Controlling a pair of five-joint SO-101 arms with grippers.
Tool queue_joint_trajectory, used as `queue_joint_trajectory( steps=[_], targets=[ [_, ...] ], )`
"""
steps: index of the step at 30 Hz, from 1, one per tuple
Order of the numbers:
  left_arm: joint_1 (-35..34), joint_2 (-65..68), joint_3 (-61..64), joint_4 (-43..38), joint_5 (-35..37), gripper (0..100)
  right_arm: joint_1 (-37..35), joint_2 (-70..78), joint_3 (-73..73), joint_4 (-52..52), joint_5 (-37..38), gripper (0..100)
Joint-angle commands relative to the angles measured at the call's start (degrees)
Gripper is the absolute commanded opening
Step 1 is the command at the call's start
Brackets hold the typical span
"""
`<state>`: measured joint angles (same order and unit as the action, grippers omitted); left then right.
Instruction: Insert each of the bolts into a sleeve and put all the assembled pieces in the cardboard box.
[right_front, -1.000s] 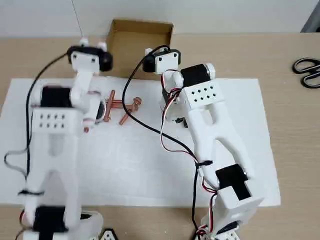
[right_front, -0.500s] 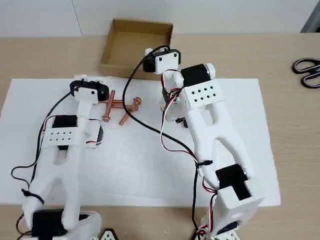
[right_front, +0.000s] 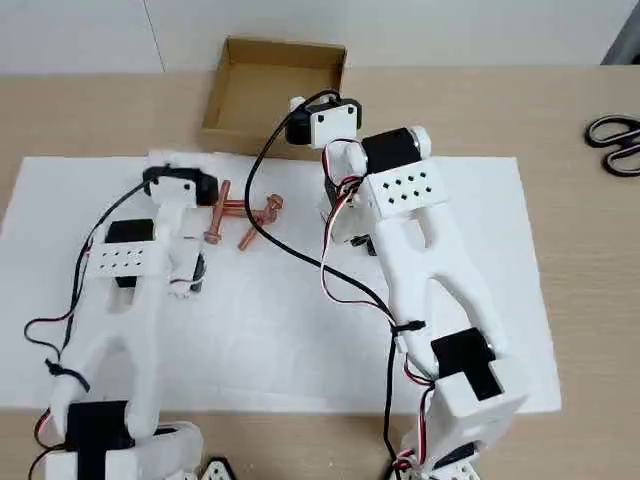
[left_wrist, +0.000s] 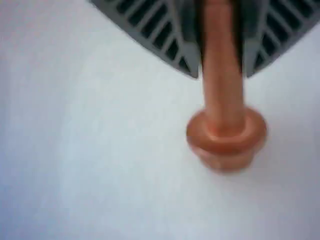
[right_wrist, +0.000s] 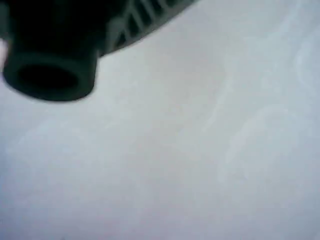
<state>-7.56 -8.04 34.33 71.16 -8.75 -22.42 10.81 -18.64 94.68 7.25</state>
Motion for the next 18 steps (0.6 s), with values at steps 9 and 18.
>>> queue_joint_trajectory(
  steps=[9, 18],
  targets=[
    [0.26, -13.89, -0.84, 7.12, -3.96, 1, 0.48, -3.65, -2.46, 0.48, 0.09, 0.3],
    [0.26, -14.86, 0.48, 9.32, -7.12, 1, 0.22, -3.65, -2.46, 0.48, 0.09, 0.3]
  ],
)
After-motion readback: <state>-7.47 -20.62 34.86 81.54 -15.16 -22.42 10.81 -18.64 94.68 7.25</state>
